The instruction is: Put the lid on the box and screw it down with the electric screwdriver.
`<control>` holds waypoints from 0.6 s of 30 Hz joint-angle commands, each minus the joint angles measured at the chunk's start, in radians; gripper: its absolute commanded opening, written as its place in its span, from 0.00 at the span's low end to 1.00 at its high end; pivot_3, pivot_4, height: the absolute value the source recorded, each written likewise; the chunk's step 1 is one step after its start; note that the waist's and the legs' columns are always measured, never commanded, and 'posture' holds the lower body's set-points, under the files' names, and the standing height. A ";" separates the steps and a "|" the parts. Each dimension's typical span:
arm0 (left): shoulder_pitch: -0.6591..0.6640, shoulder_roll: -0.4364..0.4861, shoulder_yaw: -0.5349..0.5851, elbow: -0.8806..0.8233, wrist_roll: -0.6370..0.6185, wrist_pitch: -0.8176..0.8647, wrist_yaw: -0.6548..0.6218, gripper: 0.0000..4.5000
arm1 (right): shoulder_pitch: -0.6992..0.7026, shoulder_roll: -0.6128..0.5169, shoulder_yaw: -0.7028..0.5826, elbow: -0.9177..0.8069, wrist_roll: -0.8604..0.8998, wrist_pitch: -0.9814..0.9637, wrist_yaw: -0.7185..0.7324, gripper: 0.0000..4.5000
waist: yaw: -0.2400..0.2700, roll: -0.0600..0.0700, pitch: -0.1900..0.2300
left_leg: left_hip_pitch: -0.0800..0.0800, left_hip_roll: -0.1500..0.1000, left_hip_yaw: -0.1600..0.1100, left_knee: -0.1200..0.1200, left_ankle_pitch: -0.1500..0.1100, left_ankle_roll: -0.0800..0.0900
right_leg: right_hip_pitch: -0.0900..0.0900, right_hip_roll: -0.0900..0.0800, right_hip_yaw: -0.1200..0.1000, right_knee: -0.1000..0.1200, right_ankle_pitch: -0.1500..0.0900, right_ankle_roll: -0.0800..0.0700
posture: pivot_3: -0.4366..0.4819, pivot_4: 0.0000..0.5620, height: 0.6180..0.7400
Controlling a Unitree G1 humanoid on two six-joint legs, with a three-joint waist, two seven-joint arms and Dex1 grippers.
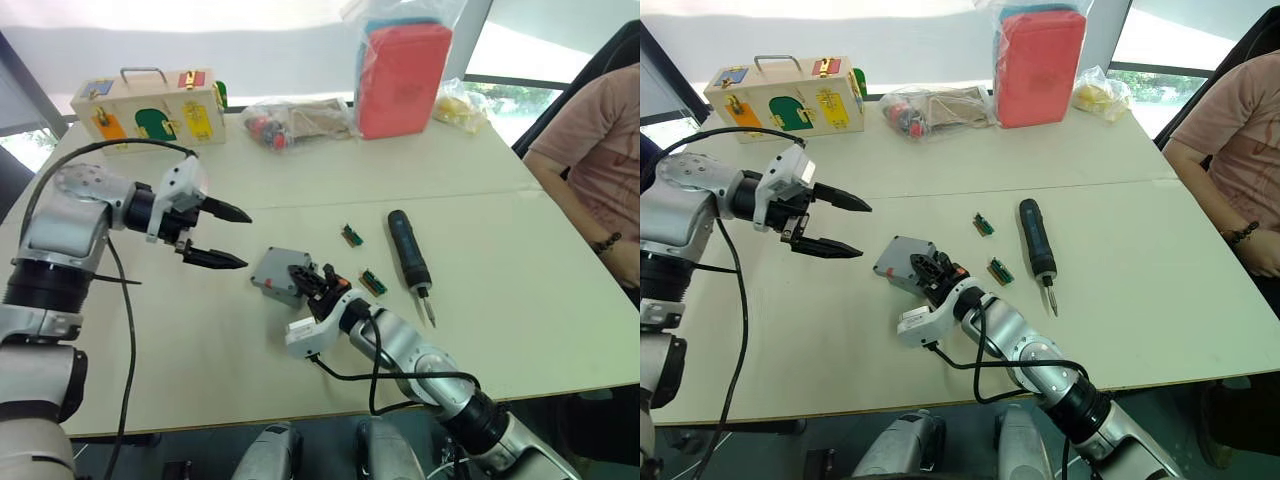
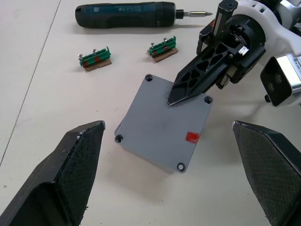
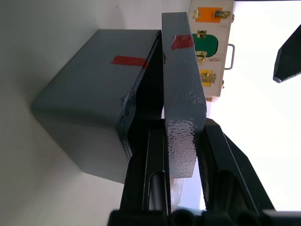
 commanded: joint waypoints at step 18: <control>-0.007 0.000 0.044 -0.012 0.009 -0.006 -0.005 0.99 | 0.031 -0.005 -0.021 0.017 -0.009 0.023 -0.002 0.06 | 0.001 0.000 0.000 | 0.000 0.000 0.000 0.000 0.000 0.000 | 0.000 0.000 0.000 0.000 0.000 0.000 | 0.48 0.27 1.00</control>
